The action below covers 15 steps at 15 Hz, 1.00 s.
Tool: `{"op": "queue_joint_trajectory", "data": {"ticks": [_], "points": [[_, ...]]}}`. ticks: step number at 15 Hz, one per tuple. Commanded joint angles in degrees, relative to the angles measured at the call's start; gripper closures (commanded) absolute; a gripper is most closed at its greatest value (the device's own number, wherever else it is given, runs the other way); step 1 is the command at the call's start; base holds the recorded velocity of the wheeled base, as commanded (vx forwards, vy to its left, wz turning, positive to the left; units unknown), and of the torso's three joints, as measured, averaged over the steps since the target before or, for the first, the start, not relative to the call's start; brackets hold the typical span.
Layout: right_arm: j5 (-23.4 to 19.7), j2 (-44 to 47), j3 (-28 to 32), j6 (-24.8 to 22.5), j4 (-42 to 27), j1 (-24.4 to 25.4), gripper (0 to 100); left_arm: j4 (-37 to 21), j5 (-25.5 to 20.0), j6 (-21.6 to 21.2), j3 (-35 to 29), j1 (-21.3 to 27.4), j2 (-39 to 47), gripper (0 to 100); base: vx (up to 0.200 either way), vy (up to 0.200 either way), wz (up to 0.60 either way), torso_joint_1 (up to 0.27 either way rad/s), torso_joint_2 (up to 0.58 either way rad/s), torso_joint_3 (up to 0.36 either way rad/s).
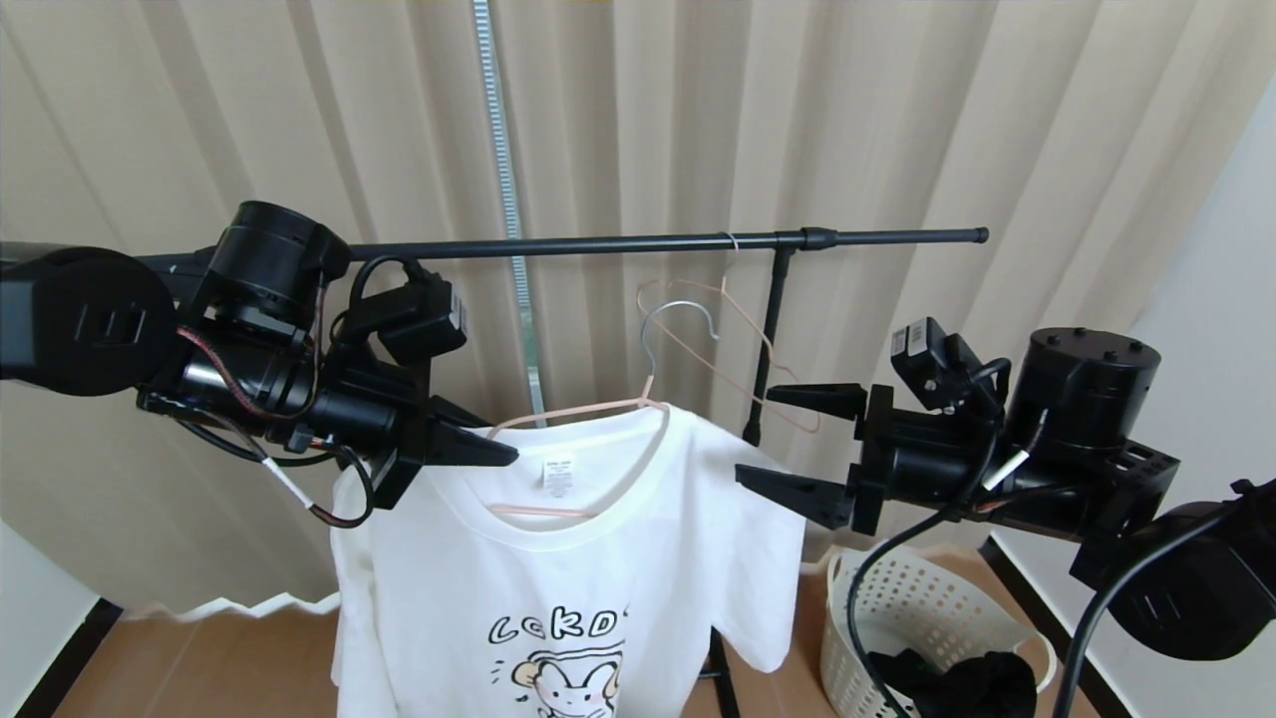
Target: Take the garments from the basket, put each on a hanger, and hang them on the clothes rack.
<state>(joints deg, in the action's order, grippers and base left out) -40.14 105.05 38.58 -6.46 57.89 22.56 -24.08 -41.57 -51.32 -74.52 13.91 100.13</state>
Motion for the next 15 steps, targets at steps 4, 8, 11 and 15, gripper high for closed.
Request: {"op": "queue_joint_trajectory", "data": {"ticks": [4, 8, 11, 15], "points": [[0.0, 1.7, 0.4, -1.3, -0.1, -1.6, 0, 0.1, -0.1, 0.0, 0.0, -1.3, -0.4, 100, 0.000, 0.000, 0.00, 0.000, 0.00, 0.000], [0.0, 6.0, 1.7, -5.9, -0.1, -3.4, 0, 2.5, -1.8, 0.1, 0.8, -2.0, -1.3, 100, 0.000, 0.000, 0.00, 0.000, 0.00, 0.000], [0.1, 7.6, 2.7, -6.7, -0.1, -4.5, 0, 5.3, -2.0, 0.4, 2.2, -2.0, -2.0, 100, 0.000, 0.000, 0.00, 0.000, 0.00, 0.000], [0.0, 10.2, 3.6, -8.7, -0.1, -6.4, 0, 7.8, -2.2, 2.2, 3.5, -3.0, -3.5, 100, 0.000, 0.000, 0.00, 0.000, 0.00, 0.000]]}}
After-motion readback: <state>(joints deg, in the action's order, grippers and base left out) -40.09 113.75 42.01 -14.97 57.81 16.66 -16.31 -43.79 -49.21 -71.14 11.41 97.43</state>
